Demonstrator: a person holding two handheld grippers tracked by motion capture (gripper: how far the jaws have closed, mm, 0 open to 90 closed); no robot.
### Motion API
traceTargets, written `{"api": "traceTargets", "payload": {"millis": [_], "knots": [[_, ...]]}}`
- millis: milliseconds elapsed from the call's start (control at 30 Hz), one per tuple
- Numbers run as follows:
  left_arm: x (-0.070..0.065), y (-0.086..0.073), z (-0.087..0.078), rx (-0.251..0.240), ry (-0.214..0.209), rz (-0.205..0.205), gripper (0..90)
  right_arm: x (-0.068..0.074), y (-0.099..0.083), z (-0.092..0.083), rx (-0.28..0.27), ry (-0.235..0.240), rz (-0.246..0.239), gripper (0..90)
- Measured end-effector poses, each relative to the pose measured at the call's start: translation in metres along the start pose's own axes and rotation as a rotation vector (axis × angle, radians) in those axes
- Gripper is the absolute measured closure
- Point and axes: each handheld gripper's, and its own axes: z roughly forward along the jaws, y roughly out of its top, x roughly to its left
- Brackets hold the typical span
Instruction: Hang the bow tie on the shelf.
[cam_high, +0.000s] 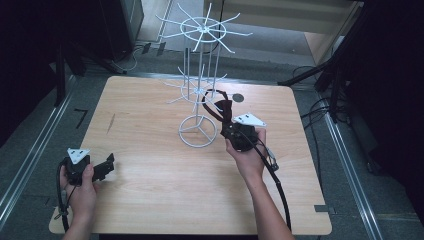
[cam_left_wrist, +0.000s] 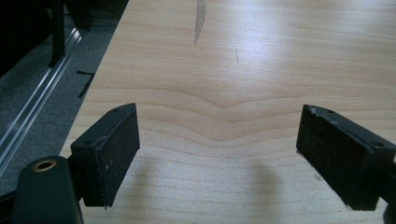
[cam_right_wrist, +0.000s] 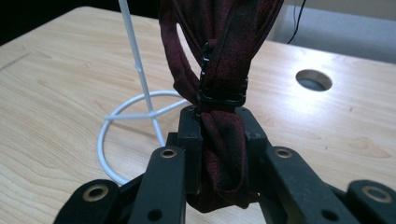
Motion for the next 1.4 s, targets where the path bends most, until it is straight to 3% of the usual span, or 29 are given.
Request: {"api": "traceTargets", "payload": {"millis": [100,233,400,600,833,1133,1400], "knots": [[0.0,0.0,0.0,0.003,-0.001,0.001,14.3,-0.002,-0.003,0.008,0.027,0.017,0.001,73.0],[0.0,0.0,0.0,0.005,-0.002,0.001,14.2,-0.003,-0.008,0.019,0.066,0.032,-0.009,60.6],[0.0,0.0,0.0,0.004,-0.002,-0.001,14.3,-0.008,-0.011,0.023,0.062,0.047,0.012,51.5],[0.0,0.0,0.0,0.005,-0.002,0.0,14.3,-0.013,-0.011,0.02,0.04,0.073,0.044,41.0],[0.0,0.0,0.0,0.003,-0.002,-0.003,14.3,-0.026,-0.016,0.009,0.043,0.083,0.102,19.1],[0.0,0.0,-0.001,-0.001,0.002,0.01,14.3,-0.054,-0.026,-0.017,0.019,0.069,0.124,14.2],[-0.001,0.0,-0.001,-0.002,0.001,0.013,14.2,-0.078,-0.051,-0.042,0.001,0.034,0.155,14.3]]}}
